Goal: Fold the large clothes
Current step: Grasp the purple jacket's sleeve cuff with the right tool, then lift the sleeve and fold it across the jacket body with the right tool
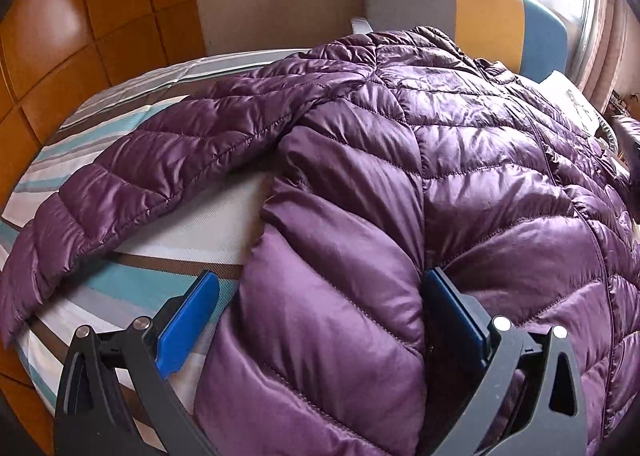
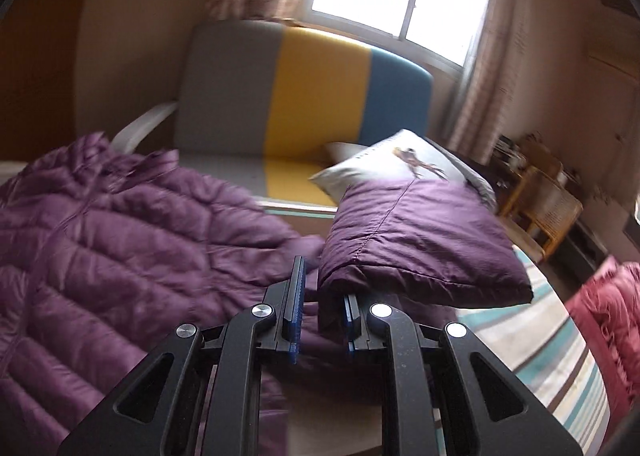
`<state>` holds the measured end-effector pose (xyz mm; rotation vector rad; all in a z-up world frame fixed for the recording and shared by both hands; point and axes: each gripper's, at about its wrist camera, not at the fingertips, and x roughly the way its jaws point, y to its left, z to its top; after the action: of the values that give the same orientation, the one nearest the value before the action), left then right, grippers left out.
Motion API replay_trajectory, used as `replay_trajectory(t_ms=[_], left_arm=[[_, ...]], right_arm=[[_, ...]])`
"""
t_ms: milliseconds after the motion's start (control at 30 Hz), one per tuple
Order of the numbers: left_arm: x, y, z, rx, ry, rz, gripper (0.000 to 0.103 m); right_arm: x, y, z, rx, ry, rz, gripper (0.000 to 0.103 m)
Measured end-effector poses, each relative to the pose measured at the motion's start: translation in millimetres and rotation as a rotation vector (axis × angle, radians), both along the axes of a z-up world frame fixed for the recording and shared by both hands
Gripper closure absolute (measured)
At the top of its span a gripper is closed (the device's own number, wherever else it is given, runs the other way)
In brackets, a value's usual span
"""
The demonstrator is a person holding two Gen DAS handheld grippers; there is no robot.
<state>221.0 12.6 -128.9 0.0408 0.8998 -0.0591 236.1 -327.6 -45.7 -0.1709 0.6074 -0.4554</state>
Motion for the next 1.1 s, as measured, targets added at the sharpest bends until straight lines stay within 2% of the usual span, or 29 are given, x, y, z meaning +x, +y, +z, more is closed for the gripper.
replay_trajectory(t_ms=[133,267,367,400,500,567,700,833,1033,1100], left_arm=[[0,0,0,-0.003,0.0,0.0,0.002],[0,0,-1,-0.002,0.0,0.0,0.002],[0,0,0,-0.003,0.0,0.0,0.002],[0,0,0,-0.003,0.001,0.0,0.002],[0,0,0,-0.003,0.0,0.0,0.002],[0,1,0,-0.005,0.0,0.0,0.002],[-1,1,0,-0.007,0.002,0.0,0.002],[0,1,0,-0.007,0.002,0.0,0.002],[0,1,0,-0.008,0.001,-0.001,0.002],[0,1,0,-0.006,0.001,-0.001,0.002]], right_arm=[[9,55,-13,-0.156,0.058,0.14,0.087],[13,114,-23,-0.295,0.08,0.315,0.087],[14,149,-35,-0.391,0.099,0.405,0.087],[13,164,-43,-0.455,0.112,0.446,0.087],[5,192,-64,-0.603,0.133,0.537,0.087],[0,202,-72,-0.66,0.136,0.58,0.087],[-9,209,-79,-0.727,0.133,0.614,0.087],[-25,224,-89,-0.893,0.081,0.657,0.087],[-40,230,-91,-0.98,0.055,0.646,0.087],[-43,233,-90,-0.976,0.063,0.63,0.087]])
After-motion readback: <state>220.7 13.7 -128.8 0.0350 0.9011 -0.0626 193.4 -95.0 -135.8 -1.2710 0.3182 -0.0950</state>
